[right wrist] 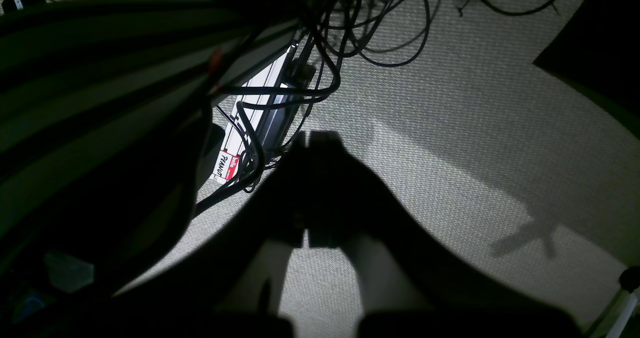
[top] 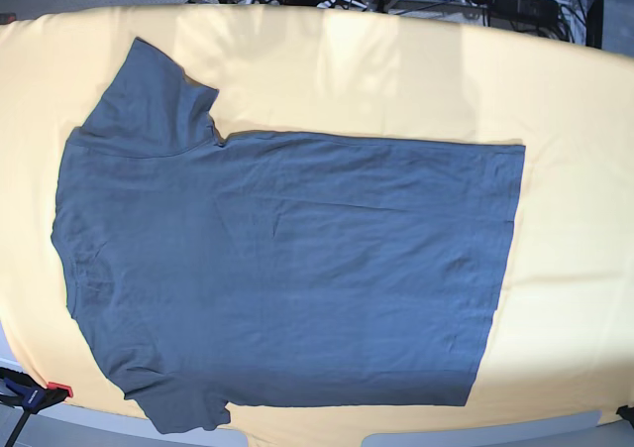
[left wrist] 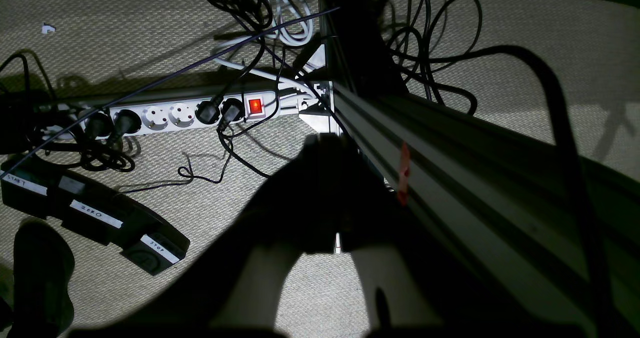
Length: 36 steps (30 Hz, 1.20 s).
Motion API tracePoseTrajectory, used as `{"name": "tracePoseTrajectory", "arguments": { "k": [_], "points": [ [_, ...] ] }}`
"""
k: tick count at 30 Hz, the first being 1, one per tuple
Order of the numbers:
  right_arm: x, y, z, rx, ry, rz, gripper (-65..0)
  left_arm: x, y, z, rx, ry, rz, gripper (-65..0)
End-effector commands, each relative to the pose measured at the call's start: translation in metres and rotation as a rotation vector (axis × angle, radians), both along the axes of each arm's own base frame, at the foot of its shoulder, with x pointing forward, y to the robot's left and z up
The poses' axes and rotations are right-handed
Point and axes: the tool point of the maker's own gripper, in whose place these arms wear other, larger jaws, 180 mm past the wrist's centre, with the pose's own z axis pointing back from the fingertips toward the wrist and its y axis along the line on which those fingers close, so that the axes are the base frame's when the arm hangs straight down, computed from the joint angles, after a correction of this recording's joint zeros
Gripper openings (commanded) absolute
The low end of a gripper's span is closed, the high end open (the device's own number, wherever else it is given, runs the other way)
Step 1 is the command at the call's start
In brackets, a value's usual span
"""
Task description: Fold the T-shirt properly
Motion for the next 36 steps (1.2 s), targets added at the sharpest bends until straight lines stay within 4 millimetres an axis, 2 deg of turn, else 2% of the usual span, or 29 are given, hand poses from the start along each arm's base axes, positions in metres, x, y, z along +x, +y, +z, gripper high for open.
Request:
{"name": "tracePoseTrajectory", "arguments": {
  "k": [1, 30, 33, 36],
  "points": [
    [0.002, 0.001, 0.001, 0.006, -0.01, 0.002, -65.0, 0.001, -0.009, 0.002, -0.02, -0.01, 0.004, -65.0],
    [0.002, 0.002, 0.001, 0.008, -0.01, 0.002, -65.0, 0.002, -0.009, 0.002, -0.02, -0.012, 0.003, -65.0],
    [-0.007, 0.0, 0.0, 0.0, 0.026, 0.022, -65.0, -0.008, -0.01, 0.0, -0.015, 0.042, -0.033, -65.0],
    [-0.04, -0.011, 0.001, -0.038, 0.124, 0.167, -65.0, -0.02, -0.015, 0.0, -0.051, 0.115, -0.119, -65.0]
  ]
}}
